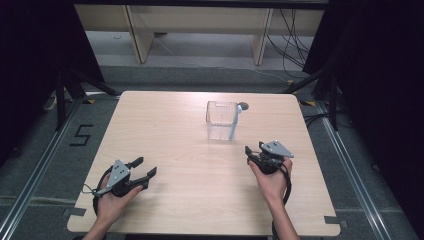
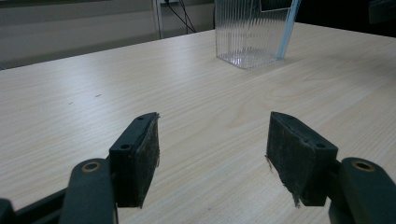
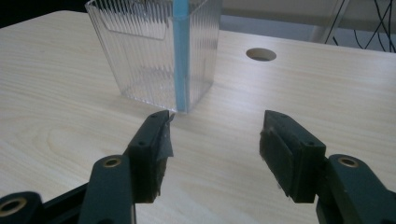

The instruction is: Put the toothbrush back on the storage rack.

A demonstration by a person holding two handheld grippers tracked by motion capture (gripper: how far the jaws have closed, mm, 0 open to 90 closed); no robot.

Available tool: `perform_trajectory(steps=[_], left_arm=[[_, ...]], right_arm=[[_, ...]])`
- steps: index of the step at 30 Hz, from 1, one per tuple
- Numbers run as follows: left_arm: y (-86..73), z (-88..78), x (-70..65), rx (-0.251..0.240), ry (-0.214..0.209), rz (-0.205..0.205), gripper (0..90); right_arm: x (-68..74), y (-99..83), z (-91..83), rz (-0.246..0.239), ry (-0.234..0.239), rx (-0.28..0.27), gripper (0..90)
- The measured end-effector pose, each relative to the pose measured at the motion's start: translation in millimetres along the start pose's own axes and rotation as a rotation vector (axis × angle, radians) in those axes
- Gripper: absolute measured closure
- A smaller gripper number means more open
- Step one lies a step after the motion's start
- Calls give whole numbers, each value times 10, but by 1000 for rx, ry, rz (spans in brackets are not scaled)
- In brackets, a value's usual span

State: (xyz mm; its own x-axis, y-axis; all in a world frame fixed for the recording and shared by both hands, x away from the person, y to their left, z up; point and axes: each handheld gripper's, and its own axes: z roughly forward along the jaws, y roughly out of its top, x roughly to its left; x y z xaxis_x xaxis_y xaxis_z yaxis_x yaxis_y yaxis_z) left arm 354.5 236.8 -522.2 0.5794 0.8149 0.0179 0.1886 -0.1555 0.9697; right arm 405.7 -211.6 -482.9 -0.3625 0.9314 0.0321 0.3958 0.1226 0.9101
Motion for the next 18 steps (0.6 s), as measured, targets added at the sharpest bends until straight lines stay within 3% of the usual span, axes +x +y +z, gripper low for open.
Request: perform_trajectory(steps=[1,2,3,4,5,6,7,9,10,14,15,17,18], left_arm=[[0,5,0,-6,-2,1,338],[-3,17,2,-20,-10,0,339],[-3,15,3,-19,-9,0,339],[-3,15,3,-19,-9,0,338],[-4,15,3,-19,-8,-1,338],[-1,0,1,0,1,1,338],[-2,0,0,2,1,0,338],[-1,0,1,0,1,2,338],[-5,14,3,-19,-8,-1,338],[-6,9,11,-20,-6,1,338],[-1,-10,7,-1,5,0,339],[-4,-10,9,-2,5,-2,338],[-8,3,13,-16,-1,-1,339]], right_arm=[[-12,-48,-33,-15,-14,16,432],[11,-69,-32,16,-12,11,432],[-11,-76,-39,-13,-4,18,432],[-11,-76,-39,-13,-4,18,432],[16,-101,-53,21,-10,20,432],[-9,-116,-68,-2,-7,19,432],[15,-126,-84,20,-8,25,432],[14,-130,-98,20,-8,31,432],[-13,-150,-98,-9,-7,14,432],[-1,-190,-116,4,-8,16,432],[-5,-207,-124,-2,-2,16,432],[11,-264,-151,13,-3,26,432],[1,-286,-141,-2,-15,20,432]])
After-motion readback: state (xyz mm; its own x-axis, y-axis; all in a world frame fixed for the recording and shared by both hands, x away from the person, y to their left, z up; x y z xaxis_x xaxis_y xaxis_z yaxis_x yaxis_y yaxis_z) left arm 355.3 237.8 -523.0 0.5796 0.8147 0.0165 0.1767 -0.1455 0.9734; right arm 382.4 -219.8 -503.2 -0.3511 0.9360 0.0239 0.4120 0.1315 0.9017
